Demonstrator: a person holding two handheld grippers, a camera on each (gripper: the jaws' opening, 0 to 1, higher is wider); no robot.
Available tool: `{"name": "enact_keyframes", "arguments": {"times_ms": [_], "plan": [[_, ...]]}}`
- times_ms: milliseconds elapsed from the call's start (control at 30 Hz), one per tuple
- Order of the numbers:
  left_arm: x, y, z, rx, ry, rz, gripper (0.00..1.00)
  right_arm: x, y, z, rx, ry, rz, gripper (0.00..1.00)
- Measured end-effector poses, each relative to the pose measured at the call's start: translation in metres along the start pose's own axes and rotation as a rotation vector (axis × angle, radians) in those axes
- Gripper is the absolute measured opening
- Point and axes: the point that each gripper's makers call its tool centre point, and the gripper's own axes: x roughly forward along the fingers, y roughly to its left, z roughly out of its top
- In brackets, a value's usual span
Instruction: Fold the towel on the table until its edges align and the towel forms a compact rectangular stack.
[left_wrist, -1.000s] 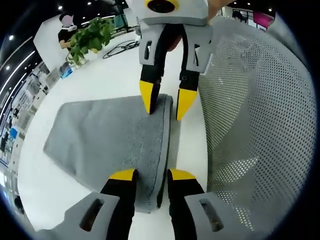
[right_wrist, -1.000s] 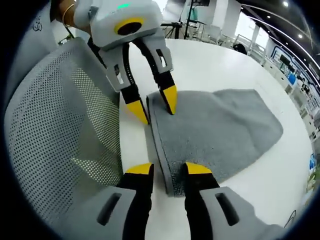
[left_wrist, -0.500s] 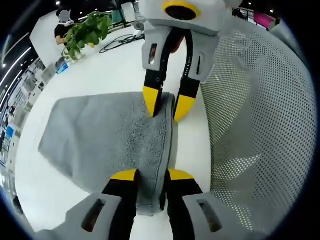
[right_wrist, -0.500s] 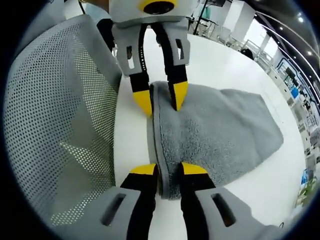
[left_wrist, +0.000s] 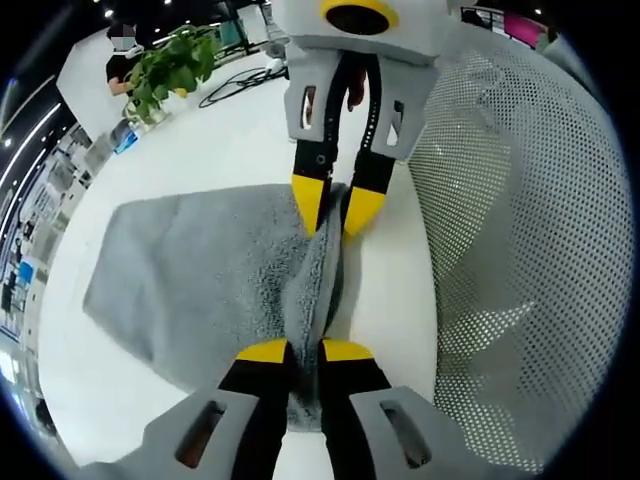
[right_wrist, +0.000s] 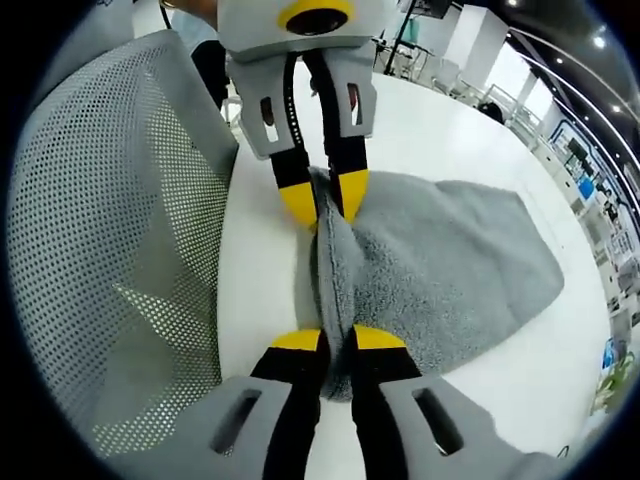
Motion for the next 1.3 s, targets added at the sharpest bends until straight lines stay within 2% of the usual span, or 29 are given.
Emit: {"name": "enact_keyframes", "arguments": {"times_ms": [200, 300, 400, 567, 867, 1033, 1100, 1300], "plan": [[0.0, -0.001, 0.001, 0.013, 0.013, -0.011, 0.09, -0.002, 0.0, 0.002, 0.037, 0.002, 0.014, 0.06], [0.0, -0.004, 0.0, 0.043, 0.043, 0.015, 0.09, -0.002, 0.0, 0.002, 0.048, 0.012, 0.009, 0.06], [-0.001, -0.008, 0.001, 0.053, 0.05, 0.015, 0.09, -0.003, 0.003, 0.002, 0.063, 0.018, 0.012, 0.06], [-0.007, -0.017, 0.0, 0.038, 0.031, -0.022, 0.09, -0.005, 0.017, 0.003, 0.074, 0.014, 0.045, 0.06], [-0.015, -0.045, -0.006, 0.016, 0.043, -0.09, 0.09, -0.009, 0.046, 0.007, 0.111, 0.007, 0.095, 0.06], [-0.021, -0.064, -0.006, 0.009, 0.03, -0.135, 0.09, -0.013, 0.064, 0.006, 0.137, -0.002, 0.162, 0.06], [-0.022, -0.068, -0.006, 0.001, 0.031, -0.151, 0.08, -0.015, 0.069, 0.007, 0.192, -0.012, 0.205, 0.06], [-0.028, -0.075, -0.003, -0.014, 0.02, -0.191, 0.08, -0.024, 0.075, 0.01, 0.165, -0.009, 0.235, 0.05]]}}
